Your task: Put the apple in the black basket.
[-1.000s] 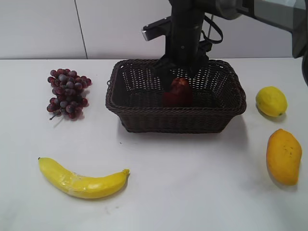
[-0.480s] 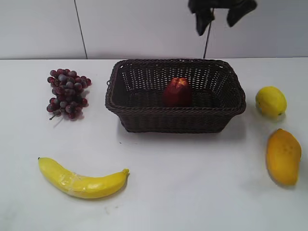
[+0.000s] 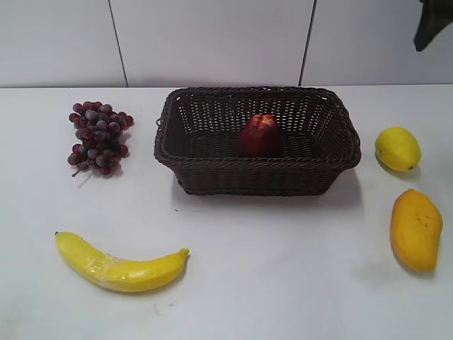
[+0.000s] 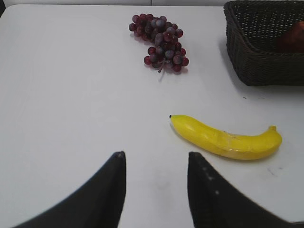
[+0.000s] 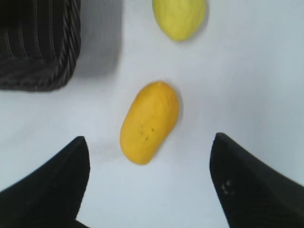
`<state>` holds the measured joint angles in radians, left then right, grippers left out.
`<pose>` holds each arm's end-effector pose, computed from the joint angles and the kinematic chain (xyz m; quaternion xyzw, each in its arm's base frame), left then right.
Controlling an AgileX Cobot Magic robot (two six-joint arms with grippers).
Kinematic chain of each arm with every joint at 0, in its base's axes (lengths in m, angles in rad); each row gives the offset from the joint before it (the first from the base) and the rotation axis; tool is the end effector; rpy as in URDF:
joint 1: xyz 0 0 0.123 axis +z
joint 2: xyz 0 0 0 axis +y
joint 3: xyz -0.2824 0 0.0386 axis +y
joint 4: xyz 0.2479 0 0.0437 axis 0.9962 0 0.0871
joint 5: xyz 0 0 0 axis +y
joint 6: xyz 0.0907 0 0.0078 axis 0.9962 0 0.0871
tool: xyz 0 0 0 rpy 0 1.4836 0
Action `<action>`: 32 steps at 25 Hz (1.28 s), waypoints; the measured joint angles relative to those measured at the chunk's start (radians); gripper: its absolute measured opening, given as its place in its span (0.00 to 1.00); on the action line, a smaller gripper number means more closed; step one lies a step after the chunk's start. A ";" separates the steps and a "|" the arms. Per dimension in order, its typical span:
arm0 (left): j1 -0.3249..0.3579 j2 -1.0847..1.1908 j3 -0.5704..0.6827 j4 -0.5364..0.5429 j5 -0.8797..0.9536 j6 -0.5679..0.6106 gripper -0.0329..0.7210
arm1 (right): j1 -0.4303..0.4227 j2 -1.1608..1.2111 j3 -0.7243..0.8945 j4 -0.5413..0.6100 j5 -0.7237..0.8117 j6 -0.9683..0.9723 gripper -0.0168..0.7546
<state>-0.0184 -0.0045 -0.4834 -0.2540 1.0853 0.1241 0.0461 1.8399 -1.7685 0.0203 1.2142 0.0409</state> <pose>-0.0065 -0.0201 0.2727 0.0666 0.8531 -0.0999 0.5077 0.3952 0.0200 0.3261 -0.0008 0.9827 0.0180 0.1845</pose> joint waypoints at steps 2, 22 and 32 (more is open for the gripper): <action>0.000 0.000 0.000 0.000 0.000 0.000 0.47 | 0.000 -0.073 0.118 0.007 -0.001 -0.015 0.79; 0.000 0.000 0.000 0.000 0.000 0.000 0.45 | 0.008 -1.139 1.252 0.025 -0.181 -0.021 0.79; 0.000 0.000 0.000 0.000 0.000 0.000 0.39 | 0.008 -1.554 1.272 0.025 -0.178 -0.022 0.75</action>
<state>-0.0184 -0.0045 -0.4834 -0.2540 1.0853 0.1241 0.0543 0.2864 -0.4966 0.0451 1.0363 0.0188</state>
